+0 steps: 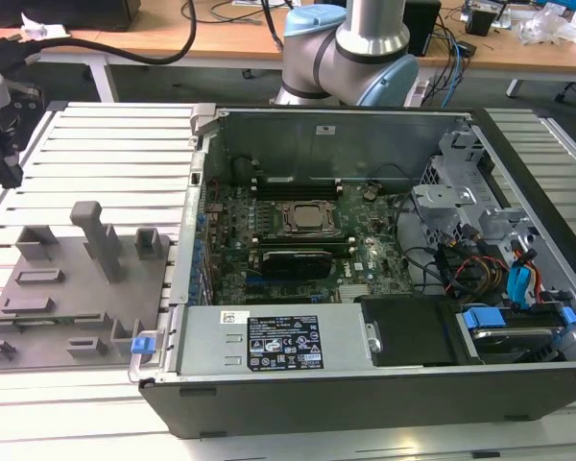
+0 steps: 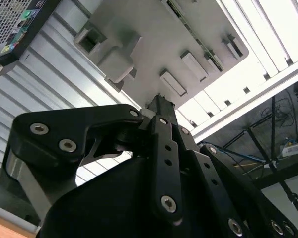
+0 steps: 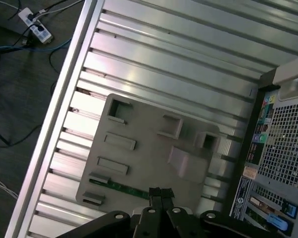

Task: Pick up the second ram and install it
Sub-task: 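Pick up the second ram and move it above second insertion slot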

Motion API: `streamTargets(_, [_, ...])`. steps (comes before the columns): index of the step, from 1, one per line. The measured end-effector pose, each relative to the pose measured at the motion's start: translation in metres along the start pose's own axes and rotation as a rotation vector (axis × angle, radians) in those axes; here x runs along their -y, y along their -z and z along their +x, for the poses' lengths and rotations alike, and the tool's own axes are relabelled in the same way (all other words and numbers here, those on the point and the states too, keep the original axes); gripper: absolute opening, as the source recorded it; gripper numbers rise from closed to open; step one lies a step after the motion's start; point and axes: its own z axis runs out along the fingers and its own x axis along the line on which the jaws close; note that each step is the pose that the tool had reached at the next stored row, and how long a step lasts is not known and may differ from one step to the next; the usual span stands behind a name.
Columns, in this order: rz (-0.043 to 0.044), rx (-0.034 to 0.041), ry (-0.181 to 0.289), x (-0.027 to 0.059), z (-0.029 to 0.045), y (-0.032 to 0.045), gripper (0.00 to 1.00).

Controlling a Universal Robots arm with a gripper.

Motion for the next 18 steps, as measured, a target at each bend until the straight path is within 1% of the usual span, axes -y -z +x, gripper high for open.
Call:
streamTargets(8, [-0.0028, -0.0055, 0.119, 0.0, 0.0, 0.0, 0.11])
streamTargets(18, [-0.0052, -0.0101, 0.221, 0.0, 0.0, 0.0, 0.11])
